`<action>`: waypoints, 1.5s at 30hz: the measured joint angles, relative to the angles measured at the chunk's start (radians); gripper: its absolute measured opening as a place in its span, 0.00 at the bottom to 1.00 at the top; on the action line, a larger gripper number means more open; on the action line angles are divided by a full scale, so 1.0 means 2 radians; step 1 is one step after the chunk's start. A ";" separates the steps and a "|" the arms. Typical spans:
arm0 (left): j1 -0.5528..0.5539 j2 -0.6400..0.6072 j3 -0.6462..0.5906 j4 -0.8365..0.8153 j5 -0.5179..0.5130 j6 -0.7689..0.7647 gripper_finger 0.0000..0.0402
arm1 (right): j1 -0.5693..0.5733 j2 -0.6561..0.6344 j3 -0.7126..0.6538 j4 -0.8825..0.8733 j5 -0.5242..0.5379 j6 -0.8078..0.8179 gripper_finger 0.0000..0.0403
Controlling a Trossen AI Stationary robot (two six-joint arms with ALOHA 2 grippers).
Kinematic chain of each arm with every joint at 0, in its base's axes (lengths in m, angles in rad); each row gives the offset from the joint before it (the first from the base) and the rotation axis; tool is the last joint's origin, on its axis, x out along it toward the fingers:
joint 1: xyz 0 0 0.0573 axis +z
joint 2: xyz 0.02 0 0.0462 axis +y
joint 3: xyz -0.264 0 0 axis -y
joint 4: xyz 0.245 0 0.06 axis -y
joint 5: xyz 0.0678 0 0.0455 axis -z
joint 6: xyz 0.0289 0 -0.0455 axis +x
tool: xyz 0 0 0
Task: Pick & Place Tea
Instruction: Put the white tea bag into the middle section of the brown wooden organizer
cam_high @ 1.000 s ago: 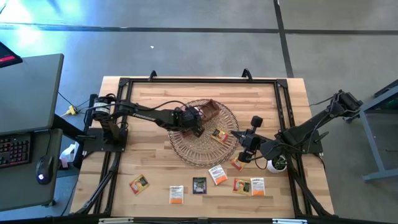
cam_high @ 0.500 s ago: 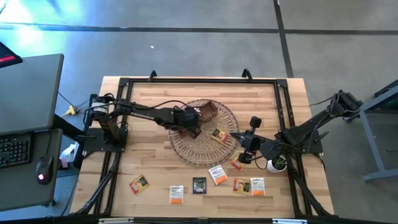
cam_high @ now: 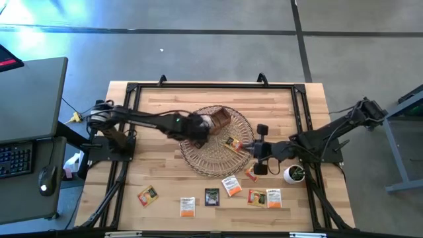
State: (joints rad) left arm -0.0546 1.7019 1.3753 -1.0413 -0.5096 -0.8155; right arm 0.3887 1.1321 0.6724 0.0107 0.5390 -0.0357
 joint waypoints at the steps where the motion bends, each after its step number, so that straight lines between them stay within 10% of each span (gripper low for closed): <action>1: -0.012 -0.011 -0.001 -0.010 -0.007 -0.009 0.25 | -0.004 0.001 0.000 0.001 -0.022 0.009 0.01; 19: -0.203 -0.114 0.000 -0.174 -0.192 -0.227 0.25 | -0.045 0.213 0.011 0.226 -0.281 0.017 0.22; 30: -0.205 -0.115 -0.002 -0.177 -0.201 -0.229 0.25 | -0.023 0.331 0.104 0.124 -0.357 -0.045 0.43; 37: -0.205 -0.115 -0.002 -0.173 -0.201 -0.223 0.25 | -0.010 0.361 0.122 0.037 -0.265 -0.081 0.39; 45: -0.205 -0.115 -0.002 -0.174 -0.200 -0.223 0.25 | -0.019 0.388 0.123 0.049 -0.290 -0.075 0.36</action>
State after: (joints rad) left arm -0.4648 1.4727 1.3708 -1.3891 -0.9101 -1.2613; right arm 0.3509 1.9080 0.9192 0.1093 -0.0417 -0.1858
